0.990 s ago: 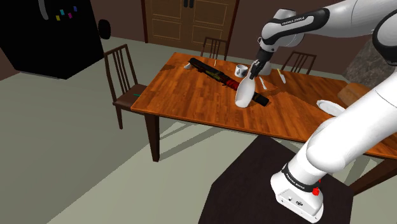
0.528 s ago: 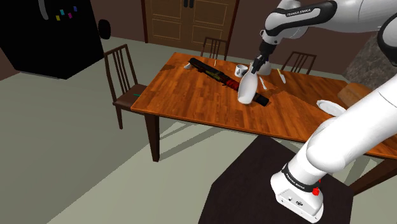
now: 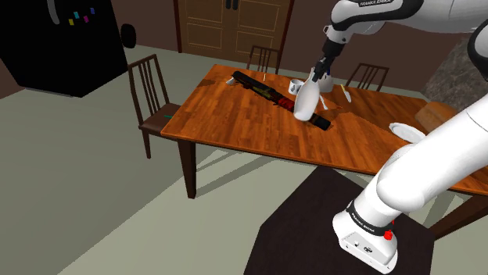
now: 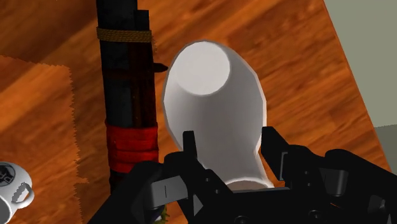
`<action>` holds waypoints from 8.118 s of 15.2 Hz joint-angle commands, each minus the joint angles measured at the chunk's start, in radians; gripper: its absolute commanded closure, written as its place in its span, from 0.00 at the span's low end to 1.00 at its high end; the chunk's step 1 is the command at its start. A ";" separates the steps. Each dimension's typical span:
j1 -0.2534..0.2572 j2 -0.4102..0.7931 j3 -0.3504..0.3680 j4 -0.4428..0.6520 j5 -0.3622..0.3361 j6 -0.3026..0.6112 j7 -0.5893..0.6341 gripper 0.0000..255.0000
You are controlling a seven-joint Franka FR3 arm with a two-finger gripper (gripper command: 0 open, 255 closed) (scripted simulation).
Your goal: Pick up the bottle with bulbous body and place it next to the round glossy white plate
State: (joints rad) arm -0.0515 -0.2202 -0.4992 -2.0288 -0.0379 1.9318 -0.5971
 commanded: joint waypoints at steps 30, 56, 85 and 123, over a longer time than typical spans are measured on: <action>0.010 0.096 -0.008 0.518 0.047 -0.432 -0.014 1.00; -0.079 -0.031 -0.102 0.522 -0.019 -0.549 -0.203 1.00; -0.133 -0.087 -0.730 0.385 -0.132 -0.382 -0.871 1.00; 0.664 -0.619 -1.612 0.975 -0.537 -0.382 -1.153 1.00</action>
State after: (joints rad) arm 0.6224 -0.8433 -2.1147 -1.0355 -0.5761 1.5397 -1.7532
